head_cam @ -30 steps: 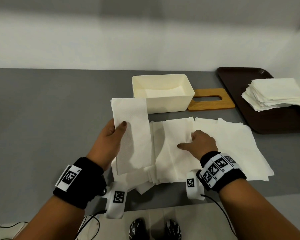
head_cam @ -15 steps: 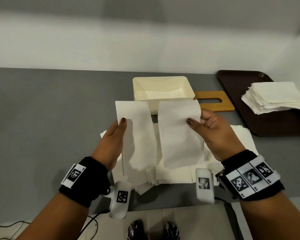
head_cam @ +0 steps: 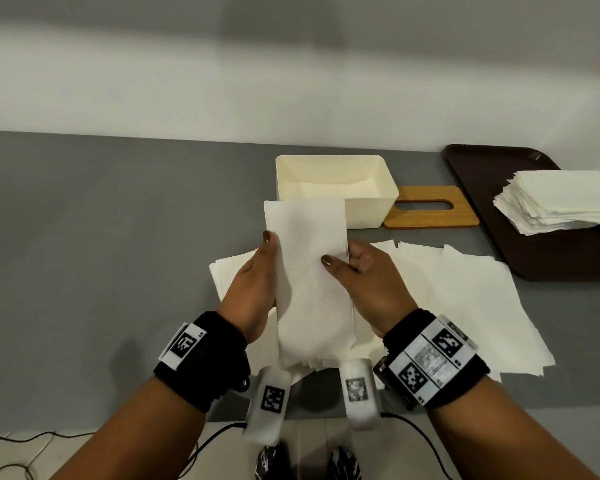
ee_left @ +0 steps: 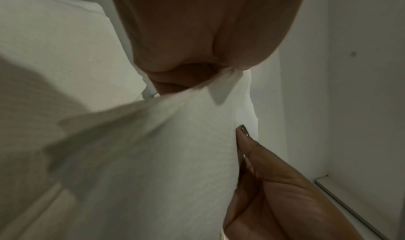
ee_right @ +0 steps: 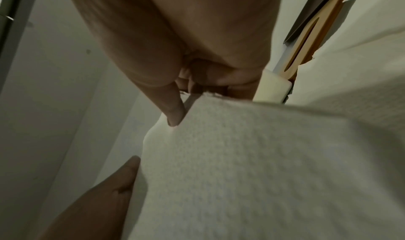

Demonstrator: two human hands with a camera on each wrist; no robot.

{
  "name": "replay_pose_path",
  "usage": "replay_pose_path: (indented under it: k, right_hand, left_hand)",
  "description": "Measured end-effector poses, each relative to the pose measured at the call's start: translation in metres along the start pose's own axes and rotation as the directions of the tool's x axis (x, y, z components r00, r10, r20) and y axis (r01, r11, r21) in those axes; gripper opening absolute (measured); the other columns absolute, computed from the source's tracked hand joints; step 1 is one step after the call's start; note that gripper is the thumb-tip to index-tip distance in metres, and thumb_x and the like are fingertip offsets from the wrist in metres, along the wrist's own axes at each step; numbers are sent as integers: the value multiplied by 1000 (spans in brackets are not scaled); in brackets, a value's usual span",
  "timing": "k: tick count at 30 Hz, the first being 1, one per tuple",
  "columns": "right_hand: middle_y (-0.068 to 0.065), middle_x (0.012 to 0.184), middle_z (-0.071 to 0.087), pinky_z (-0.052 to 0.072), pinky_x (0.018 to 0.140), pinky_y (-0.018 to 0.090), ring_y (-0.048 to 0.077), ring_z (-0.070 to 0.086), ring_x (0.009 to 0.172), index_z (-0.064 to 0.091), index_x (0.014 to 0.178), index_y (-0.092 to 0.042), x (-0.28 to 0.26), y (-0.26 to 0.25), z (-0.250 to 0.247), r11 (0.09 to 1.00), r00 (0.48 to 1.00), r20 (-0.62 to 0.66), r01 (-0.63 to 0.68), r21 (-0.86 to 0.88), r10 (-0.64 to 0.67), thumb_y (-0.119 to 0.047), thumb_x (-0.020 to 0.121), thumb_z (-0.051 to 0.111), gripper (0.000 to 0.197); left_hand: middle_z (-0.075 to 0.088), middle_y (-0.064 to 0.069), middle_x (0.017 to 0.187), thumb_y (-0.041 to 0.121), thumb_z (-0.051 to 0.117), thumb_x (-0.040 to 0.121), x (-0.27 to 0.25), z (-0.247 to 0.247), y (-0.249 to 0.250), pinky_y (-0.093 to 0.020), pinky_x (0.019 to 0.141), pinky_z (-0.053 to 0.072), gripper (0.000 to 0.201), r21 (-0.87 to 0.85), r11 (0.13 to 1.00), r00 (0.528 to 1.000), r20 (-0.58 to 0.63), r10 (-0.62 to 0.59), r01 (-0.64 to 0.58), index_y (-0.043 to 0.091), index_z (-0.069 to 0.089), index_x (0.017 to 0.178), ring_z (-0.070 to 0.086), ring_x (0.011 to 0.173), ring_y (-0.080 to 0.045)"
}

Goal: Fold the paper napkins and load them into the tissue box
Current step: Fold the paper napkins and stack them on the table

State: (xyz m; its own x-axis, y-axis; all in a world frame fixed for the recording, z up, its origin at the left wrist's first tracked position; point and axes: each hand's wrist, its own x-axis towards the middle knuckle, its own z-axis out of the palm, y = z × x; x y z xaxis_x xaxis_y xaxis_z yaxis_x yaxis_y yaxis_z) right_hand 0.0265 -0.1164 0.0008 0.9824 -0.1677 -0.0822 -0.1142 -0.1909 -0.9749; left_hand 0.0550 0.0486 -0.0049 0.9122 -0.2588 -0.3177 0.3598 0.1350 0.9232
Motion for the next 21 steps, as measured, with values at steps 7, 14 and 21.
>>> replay_pose_path:
  k: [7, 14, 21]
  right_hand:
    - [-1, 104, 74, 56, 91, 42, 18, 70, 98, 68, 106, -18, 1, 3, 6, 997, 999, -21, -28, -69, 27, -26, 91, 65, 17]
    - [7, 106, 67, 49, 93, 36, 24, 63, 102, 62, 108, -11, 12, 37, -39, 830, 955, -246, -270, -488, 166, -26, 90, 65, 23]
    - [11, 111, 60, 47, 89, 37, 29, 57, 105, 56, 112, -6, 12, 54, -35, 607, 922, -245, -382, -697, 300, -47, 78, 73, 56]
  left_hand:
    - [72, 9, 117, 39, 39, 104, -2, -3, -4, -27, 92, 52, 32, 113, 990, 995, 64, 81, -88, 27, 58, 126, 67, 110, -12]
    - [74, 0, 113, 40, 43, 102, 2, -28, -6, -44, 97, 53, 34, 83, 993, 994, -71, 86, -80, 22, 64, 121, 69, 107, -23]
    - [74, 1, 112, 38, 42, 103, 4, -41, -7, -45, 100, 50, 34, 81, 993, 991, -96, 89, -81, 22, 65, 122, 70, 105, -19]
